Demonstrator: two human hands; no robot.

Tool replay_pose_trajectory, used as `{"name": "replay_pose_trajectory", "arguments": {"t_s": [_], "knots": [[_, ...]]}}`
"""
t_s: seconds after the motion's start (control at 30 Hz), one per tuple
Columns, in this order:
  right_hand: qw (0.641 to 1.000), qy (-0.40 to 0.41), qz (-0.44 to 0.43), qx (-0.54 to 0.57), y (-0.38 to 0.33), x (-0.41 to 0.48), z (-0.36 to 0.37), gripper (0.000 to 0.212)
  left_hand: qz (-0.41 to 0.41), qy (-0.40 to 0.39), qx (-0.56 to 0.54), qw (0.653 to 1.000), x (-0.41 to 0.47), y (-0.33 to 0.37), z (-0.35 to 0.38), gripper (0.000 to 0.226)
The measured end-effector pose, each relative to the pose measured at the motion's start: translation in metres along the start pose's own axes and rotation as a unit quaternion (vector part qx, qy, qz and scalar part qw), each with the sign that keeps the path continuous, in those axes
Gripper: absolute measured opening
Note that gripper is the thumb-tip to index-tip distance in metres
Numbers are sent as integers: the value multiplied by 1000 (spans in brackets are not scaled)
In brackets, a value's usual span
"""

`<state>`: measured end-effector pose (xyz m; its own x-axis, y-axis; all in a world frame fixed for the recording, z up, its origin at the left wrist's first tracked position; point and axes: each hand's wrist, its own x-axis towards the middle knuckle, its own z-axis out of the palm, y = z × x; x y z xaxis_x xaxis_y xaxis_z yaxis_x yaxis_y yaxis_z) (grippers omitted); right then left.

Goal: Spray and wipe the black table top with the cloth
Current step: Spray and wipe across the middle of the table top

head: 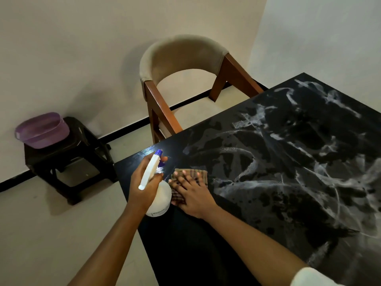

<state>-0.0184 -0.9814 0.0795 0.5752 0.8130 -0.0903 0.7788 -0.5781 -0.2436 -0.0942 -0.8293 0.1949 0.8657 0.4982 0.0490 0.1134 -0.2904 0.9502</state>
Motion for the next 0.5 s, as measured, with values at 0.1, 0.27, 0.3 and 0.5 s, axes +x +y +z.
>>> {"name": "replay_pose_trajectory", "arguments": {"t_s": [0.1, 0.27, 0.3, 0.5], "knots": [[999, 13, 33, -19, 30, 37, -15, 73, 18, -5, -38, 999, 9, 1, -2, 63], [983, 10, 182, 11, 66, 78, -40, 76, 42, 9, -59, 997, 21, -8, 7, 55], [984, 9, 178, 15, 62, 74, -39, 77, 54, 18, -46, 997, 23, -10, 10, 51], [999, -2, 30, 16, 38, 14, -20, 73, 58, -42, -63, 995, 35, -15, 9, 71]]}}
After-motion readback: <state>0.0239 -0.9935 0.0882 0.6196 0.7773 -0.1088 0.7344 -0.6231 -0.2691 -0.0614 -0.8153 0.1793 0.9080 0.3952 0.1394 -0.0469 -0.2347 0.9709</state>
